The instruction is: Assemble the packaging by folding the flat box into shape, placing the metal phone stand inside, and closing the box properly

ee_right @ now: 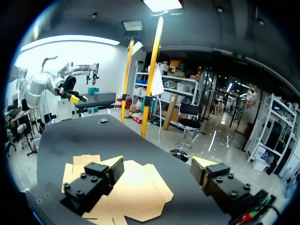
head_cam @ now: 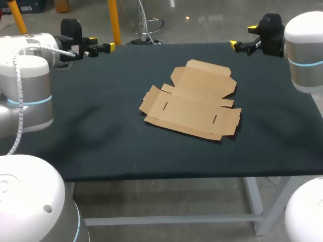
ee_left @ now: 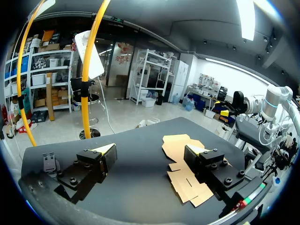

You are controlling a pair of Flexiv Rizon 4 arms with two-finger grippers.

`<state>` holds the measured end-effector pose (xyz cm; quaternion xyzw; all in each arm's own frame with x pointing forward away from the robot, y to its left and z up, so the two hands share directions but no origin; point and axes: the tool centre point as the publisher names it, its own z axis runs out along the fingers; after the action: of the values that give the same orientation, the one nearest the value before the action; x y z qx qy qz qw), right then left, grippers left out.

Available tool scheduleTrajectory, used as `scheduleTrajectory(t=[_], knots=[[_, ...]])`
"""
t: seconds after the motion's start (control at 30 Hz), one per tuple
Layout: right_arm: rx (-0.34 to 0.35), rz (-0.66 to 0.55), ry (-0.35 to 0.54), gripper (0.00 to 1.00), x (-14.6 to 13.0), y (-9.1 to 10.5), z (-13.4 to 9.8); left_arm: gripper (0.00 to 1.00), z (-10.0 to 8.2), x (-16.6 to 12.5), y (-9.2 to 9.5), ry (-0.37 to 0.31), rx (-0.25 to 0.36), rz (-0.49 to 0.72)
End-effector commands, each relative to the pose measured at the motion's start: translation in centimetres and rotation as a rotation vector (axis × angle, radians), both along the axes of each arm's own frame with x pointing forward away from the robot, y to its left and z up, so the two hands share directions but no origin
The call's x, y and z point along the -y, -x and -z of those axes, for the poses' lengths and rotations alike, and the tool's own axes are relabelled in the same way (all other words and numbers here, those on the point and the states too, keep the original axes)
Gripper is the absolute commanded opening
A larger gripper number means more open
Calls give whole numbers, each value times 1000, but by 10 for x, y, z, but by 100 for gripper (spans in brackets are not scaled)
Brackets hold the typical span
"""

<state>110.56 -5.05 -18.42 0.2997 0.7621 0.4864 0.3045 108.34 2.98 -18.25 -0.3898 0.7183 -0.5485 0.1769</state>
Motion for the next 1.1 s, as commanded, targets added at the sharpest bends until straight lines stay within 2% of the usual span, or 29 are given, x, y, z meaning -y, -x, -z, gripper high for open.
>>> scheduleTrajectory(t=[0.03,0.73,0.83,0.9,1.0,1.1], knots=[[2,1,-1,100,0,1,0,100,0,0,0,0,0,0],[2,1,-1,100,0,1,0,100,0,0,0,0,0,0],[-31,-3,-19,100,0,3,2,100,0,1,-1,-13,-37,11],[-92,12,-46,100,1,6,4,100,0,1,2,-7,-65,33],[-167,42,-51,100,3,11,7,100,1,0,7,-13,-138,25],[-240,83,-42,100,5,18,11,100,3,3,12,-51,-240,-22]])
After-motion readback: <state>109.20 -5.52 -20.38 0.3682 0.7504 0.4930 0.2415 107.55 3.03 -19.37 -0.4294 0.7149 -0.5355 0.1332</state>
